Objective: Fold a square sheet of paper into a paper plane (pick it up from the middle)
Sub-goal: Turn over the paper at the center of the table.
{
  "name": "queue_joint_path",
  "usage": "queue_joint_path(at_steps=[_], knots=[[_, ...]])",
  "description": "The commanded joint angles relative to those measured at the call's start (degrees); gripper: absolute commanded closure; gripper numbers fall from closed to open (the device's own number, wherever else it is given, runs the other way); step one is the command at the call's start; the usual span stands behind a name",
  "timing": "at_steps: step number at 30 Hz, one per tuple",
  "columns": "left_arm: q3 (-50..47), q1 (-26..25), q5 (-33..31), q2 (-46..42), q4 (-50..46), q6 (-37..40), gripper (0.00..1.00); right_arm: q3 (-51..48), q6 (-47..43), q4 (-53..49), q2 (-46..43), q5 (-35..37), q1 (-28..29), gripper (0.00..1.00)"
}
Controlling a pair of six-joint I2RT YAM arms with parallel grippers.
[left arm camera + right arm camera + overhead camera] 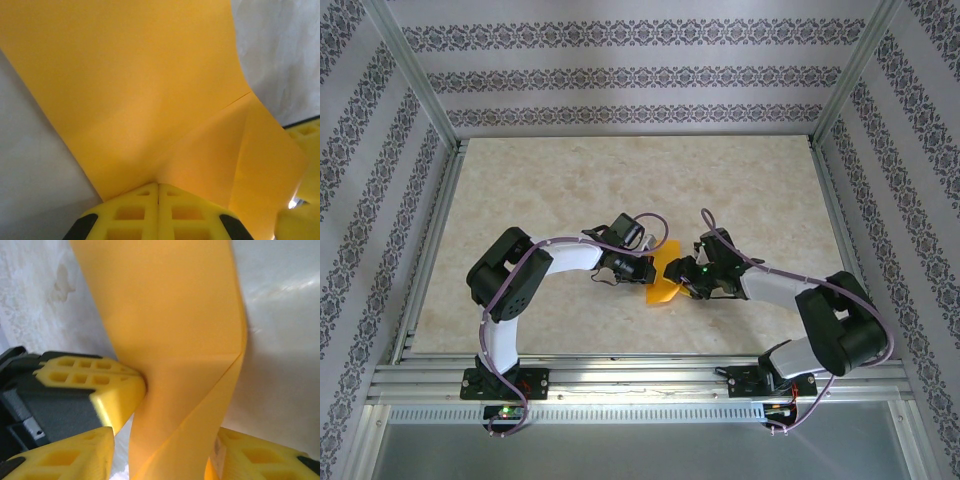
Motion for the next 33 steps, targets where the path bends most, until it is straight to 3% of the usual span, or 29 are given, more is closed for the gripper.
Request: queue_joint_path(at_steps=[1,10,21,33], knots=[[-1.56,0.03,-0.41,-0.65,-0.45,-0.15,1.0,1.48,-1.51,1.15,1.48,-1.12,-1.24,0.47],[-1.78,-0.02,-0.33,-1.25,0.74,-1.17,1.0,1.3,-1.81,4.99,4.37,-1.78,-2.99,0.54],[-3.35,-0.02,-0.27,-2.83,3.72,-3.41,0.99,0.44,-3.42,9.46,6.63,-1.32,-4.44,0.78],[-3.77,-0.02,-1.02,-5.06,4.87,-4.04,0.95,0.59,-4.83,12.97,9.51,-5.36,-6.03,0.83]])
